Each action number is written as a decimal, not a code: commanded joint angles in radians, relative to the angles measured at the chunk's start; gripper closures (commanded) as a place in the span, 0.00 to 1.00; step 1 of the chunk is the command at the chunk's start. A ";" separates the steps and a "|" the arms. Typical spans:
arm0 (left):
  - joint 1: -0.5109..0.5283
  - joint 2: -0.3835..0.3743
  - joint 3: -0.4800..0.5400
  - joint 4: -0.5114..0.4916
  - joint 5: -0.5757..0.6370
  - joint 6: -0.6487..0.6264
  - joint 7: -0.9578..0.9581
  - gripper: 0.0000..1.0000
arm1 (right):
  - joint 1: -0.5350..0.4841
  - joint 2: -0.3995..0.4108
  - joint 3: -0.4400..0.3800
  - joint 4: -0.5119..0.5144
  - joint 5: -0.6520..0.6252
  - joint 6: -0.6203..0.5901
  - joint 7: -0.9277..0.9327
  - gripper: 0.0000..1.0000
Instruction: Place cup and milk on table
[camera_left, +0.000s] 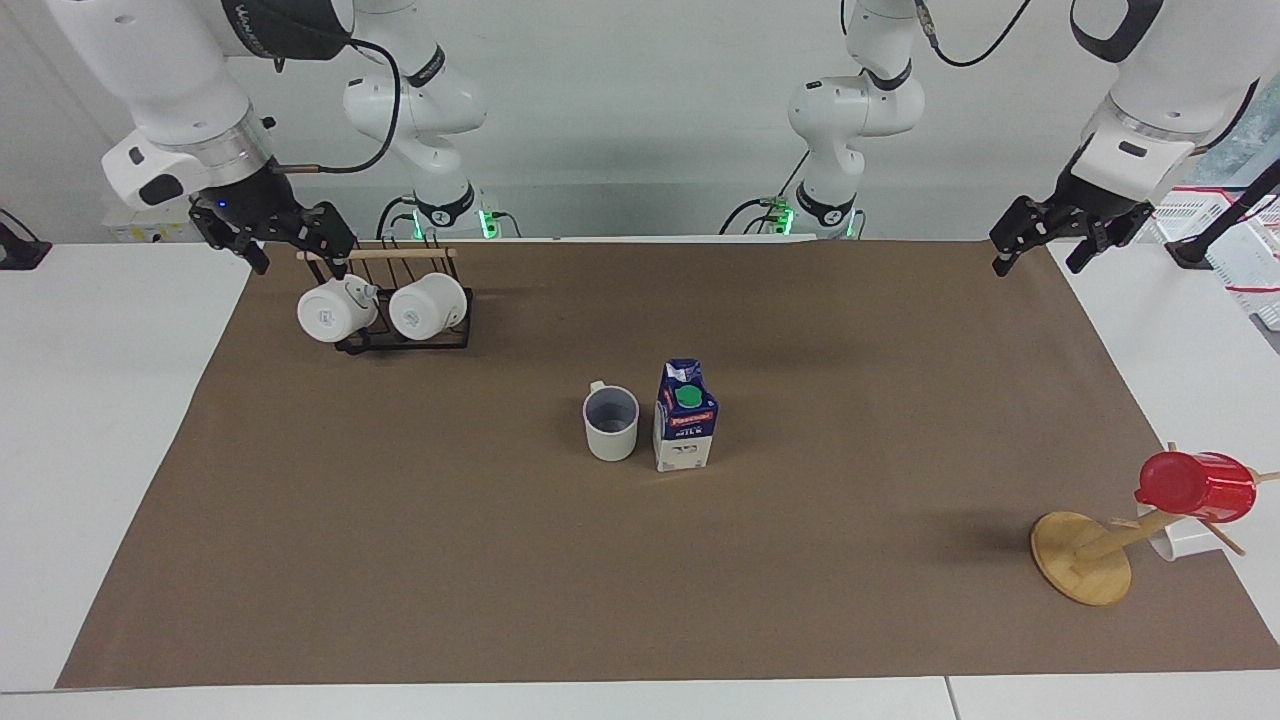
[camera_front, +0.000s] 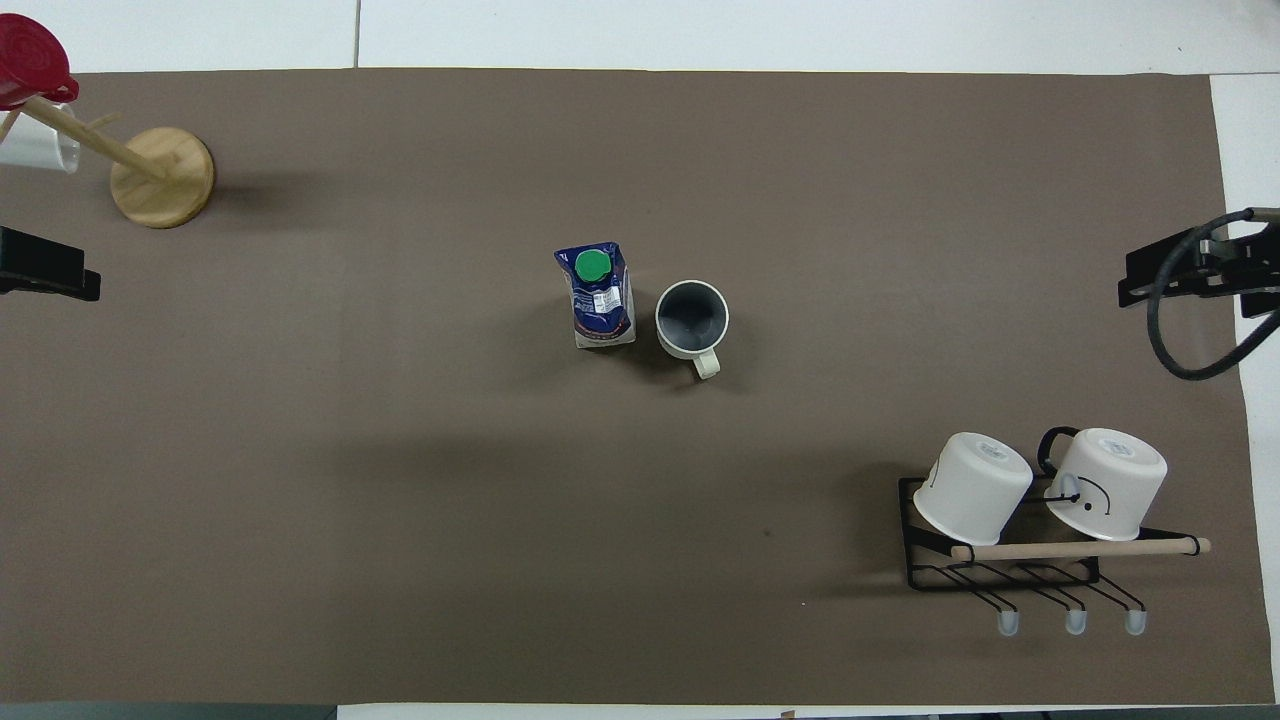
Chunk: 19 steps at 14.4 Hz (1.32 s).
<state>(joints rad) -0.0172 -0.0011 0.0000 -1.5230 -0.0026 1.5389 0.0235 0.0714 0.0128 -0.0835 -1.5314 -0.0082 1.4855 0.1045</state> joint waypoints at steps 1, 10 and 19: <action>0.011 -0.026 -0.002 -0.031 -0.019 0.004 0.022 0.00 | -0.007 -0.023 0.001 -0.030 -0.007 0.019 -0.028 0.00; 0.000 -0.026 -0.003 -0.029 -0.019 -0.002 0.012 0.00 | -0.002 -0.025 0.001 -0.027 -0.022 0.015 -0.029 0.00; 0.005 -0.026 -0.002 -0.029 -0.019 -0.003 0.012 0.00 | -0.005 -0.028 0.002 -0.030 -0.004 0.010 -0.028 0.00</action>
<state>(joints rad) -0.0181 -0.0012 -0.0030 -1.5235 -0.0045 1.5381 0.0244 0.0722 0.0090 -0.0833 -1.5322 -0.0196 1.4856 0.1040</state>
